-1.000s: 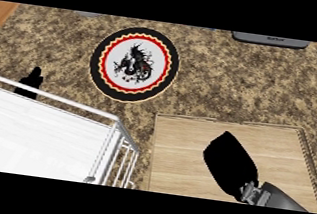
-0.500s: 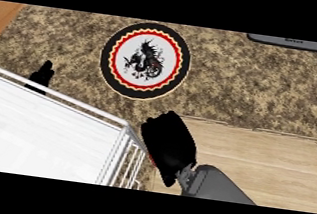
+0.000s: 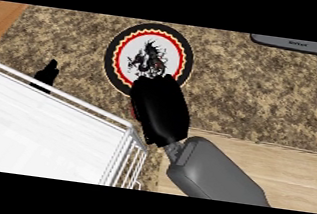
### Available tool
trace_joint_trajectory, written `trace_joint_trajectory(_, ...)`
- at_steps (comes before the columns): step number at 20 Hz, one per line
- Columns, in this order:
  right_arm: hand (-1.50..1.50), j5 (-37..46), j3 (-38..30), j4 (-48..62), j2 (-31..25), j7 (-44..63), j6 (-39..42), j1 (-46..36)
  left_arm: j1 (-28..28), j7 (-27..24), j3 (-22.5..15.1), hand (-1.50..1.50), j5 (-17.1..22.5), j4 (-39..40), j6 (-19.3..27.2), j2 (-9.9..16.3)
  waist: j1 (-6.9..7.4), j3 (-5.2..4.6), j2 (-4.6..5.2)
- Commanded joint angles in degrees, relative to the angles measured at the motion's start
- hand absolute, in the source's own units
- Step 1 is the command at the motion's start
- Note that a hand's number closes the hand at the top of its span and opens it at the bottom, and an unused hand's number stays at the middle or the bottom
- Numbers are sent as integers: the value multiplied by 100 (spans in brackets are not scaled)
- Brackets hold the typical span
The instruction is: Pick the bell pepper from the tray and place it in the plate
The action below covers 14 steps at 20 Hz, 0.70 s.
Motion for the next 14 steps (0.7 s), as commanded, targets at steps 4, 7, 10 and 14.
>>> trace_joint_trajectory(4,150,-354,-325,1013,285,940,-1407,-1254,150,239,-427,0,0,262,-114,-397,51,-140,3)
trace_joint_trajectory(7,150,-595,-340,1671,290,1070,-1717,-1701,-51,448,-406,0,28,346,-147,-444,11,-142,20)
trace_joint_trajectory(10,150,-820,-460,2385,292,843,-2165,-1935,-75,393,-419,0,-80,376,-29,-548,14,-140,62)
trace_joint_trajectory(14,150,-1188,-534,3154,294,762,-2180,-2315,-41,382,-316,0,9,397,-222,-449,0,-144,64)
